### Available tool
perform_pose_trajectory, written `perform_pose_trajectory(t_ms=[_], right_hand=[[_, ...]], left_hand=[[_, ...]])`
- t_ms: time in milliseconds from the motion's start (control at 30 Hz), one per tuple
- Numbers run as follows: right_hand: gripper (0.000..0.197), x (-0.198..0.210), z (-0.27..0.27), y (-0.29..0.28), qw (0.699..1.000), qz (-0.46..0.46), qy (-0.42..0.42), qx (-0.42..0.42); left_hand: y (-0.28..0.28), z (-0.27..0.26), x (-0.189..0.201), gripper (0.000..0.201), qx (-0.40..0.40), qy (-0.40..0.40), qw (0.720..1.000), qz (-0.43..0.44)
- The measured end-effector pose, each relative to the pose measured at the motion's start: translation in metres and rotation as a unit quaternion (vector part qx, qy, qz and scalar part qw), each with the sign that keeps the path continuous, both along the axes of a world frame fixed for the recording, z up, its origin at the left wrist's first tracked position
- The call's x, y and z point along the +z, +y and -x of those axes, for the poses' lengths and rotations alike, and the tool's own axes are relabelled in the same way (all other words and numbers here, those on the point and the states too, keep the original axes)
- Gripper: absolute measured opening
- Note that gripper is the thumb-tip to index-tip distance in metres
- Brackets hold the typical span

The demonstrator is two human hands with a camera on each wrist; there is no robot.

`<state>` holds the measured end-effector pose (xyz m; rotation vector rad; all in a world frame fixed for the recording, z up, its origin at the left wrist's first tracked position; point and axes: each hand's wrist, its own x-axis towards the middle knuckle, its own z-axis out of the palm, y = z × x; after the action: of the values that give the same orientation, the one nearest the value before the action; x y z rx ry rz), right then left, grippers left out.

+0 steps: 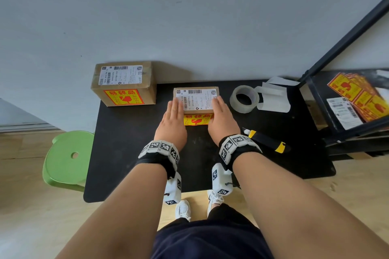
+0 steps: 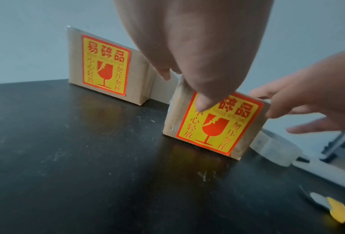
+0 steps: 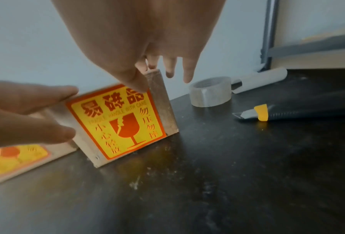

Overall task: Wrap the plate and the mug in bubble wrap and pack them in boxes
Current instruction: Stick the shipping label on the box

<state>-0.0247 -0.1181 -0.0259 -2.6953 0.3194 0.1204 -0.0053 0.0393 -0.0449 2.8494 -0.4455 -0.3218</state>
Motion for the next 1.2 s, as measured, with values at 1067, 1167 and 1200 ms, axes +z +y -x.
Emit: perform_pose_trajectory(t_ms=[1067, 1167, 1200], right_hand=[[0.031, 0.001, -0.117, 0.019, 0.963, -0.236, 0.102, -0.078], [0.033, 0.0, -0.122, 0.02, 0.963, -0.237, 0.106, -0.068], [0.036, 0.0, -0.123, 0.02, 0.963, -0.24, 0.108, -0.065]], left_hand=[[0.017, -0.094, 0.023, 0.023, 0.426, 0.128, 0.813, 0.375], [0.021, -0.102, 0.019, 0.032, 0.406, 0.154, 0.815, 0.384], [0.021, -0.103, 0.02, 0.033, 0.411, 0.166, 0.802, 0.4]])
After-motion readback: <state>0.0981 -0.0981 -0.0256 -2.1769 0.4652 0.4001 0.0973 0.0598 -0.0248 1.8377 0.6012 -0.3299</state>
